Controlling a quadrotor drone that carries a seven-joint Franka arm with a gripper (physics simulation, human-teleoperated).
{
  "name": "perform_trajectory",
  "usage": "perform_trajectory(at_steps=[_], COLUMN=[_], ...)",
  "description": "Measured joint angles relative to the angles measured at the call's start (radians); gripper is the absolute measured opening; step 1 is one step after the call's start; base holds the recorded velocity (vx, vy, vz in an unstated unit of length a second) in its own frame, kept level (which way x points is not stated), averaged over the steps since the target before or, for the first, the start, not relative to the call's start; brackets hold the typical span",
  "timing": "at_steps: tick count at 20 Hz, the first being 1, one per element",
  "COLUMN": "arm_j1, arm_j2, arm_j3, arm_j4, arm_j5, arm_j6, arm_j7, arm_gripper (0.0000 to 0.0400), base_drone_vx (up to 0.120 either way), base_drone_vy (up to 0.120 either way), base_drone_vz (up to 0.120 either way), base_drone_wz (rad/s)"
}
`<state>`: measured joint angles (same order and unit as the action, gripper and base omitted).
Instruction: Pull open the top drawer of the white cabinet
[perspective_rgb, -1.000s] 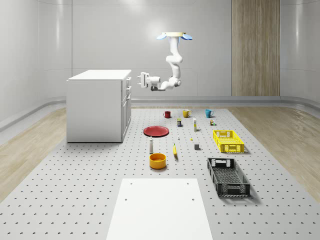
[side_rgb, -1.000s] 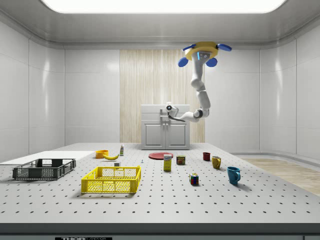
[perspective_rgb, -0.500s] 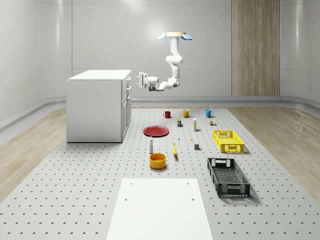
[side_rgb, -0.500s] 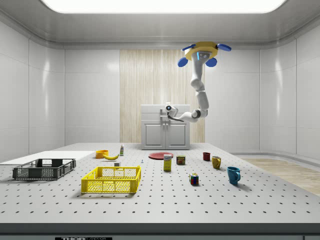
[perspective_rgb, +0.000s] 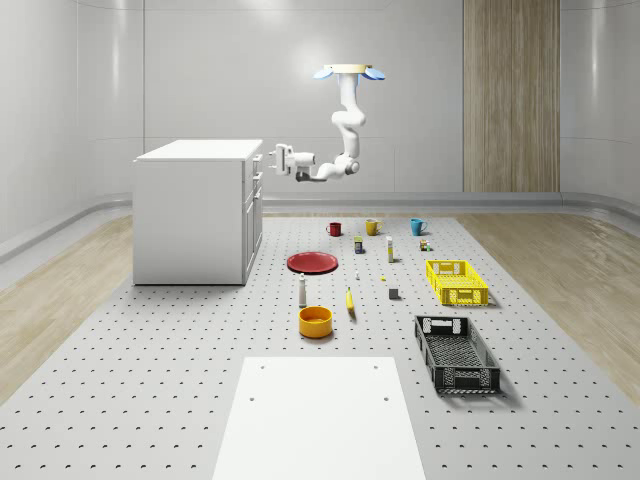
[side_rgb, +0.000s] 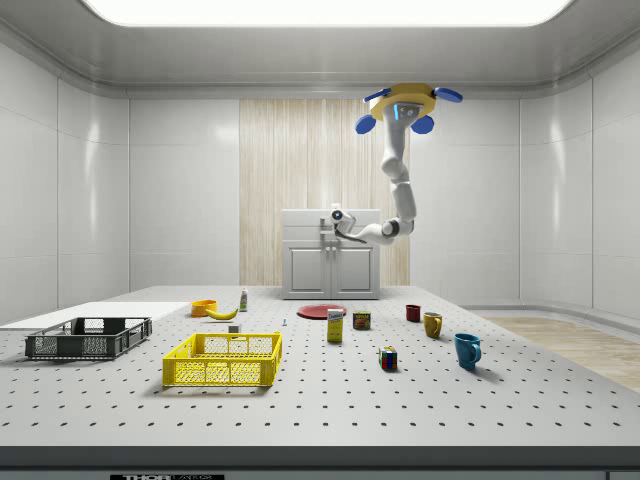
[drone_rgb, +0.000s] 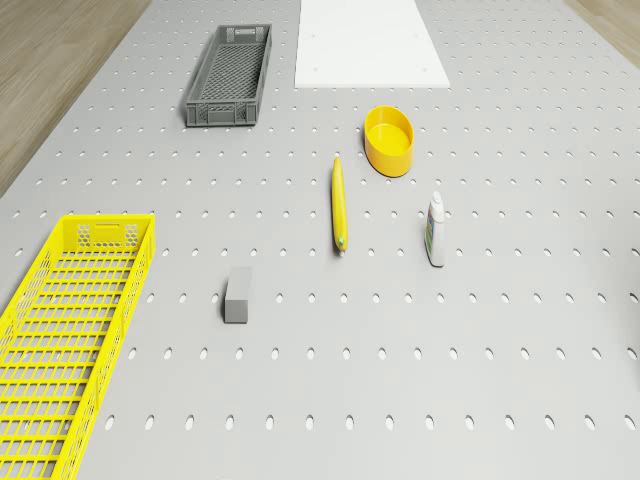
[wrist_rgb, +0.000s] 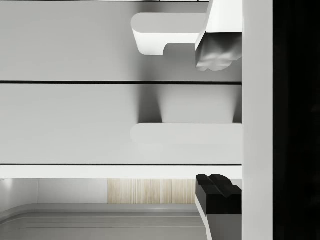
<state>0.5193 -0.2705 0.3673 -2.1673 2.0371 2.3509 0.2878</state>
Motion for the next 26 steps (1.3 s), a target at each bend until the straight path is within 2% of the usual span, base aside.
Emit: perform_trajectory(at_steps=[7, 21, 26], arm_j1=[-0.016, -0.032, -0.034], arm_j2=[0.03, 0.125, 0.148], arm_j3=[0.033, 0.105, 0.12], arm_j4=[0.026, 0.127, 0.149], arm_j5=[0.016, 0.038, 0.044], arm_j6=[0.016, 0.086, 0.102], arm_j7=[-0.018, -0.05, -0.063], arm_gripper=[0.0305, 0.0305, 0.0305], base_drone_vx=[0.0, 0.0, 0.0], base_drone_vy=[0.0, 0.0, 0.0], base_drone_vz=[0.0, 0.0, 0.0], base_drone_wz=[0.0, 0.0, 0.0])
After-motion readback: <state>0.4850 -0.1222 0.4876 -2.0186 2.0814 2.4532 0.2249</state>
